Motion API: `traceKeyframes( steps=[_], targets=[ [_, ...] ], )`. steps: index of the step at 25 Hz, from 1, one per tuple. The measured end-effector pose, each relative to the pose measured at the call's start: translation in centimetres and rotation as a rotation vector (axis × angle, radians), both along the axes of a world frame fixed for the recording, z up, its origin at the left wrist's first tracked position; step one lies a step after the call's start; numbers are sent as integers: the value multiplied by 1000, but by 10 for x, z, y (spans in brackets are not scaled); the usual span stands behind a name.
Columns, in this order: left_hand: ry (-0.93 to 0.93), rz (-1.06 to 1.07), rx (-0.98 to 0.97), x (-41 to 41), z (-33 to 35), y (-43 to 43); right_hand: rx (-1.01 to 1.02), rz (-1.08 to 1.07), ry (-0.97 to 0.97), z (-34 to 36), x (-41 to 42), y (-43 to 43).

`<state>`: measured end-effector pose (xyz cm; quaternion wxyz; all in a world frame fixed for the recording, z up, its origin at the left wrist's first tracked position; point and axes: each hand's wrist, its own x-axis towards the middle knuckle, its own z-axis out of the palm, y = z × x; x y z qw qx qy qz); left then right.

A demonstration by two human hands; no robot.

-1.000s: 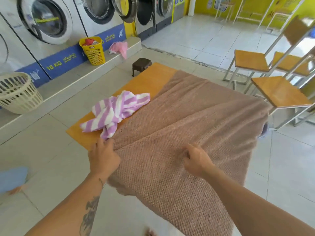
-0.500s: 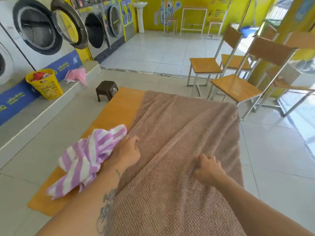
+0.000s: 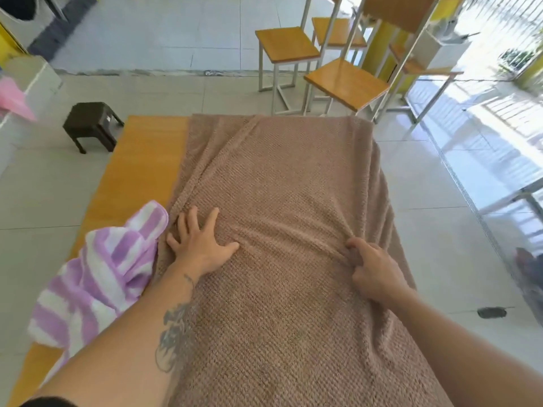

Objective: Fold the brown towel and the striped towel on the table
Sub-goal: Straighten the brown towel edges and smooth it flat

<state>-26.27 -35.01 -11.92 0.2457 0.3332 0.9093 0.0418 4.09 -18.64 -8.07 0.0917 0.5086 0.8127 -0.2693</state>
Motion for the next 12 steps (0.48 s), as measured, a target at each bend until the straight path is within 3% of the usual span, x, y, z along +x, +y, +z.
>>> traceKeyframes(
  steps=[3, 5, 9, 12],
  targets=[
    [81, 29, 99, 3, 3, -2, 77, -168, 148, 7, 13, 13],
    [158, 8, 245, 17, 7, -3, 155, -211, 52, 9, 23, 21],
    [253, -16, 390, 71, 9, -15, 117, -43, -112, 1, 47, 18],
    [264, 82, 267, 126, 10, -41, 117, 54, -113, -11, 68, 15]
  ],
)
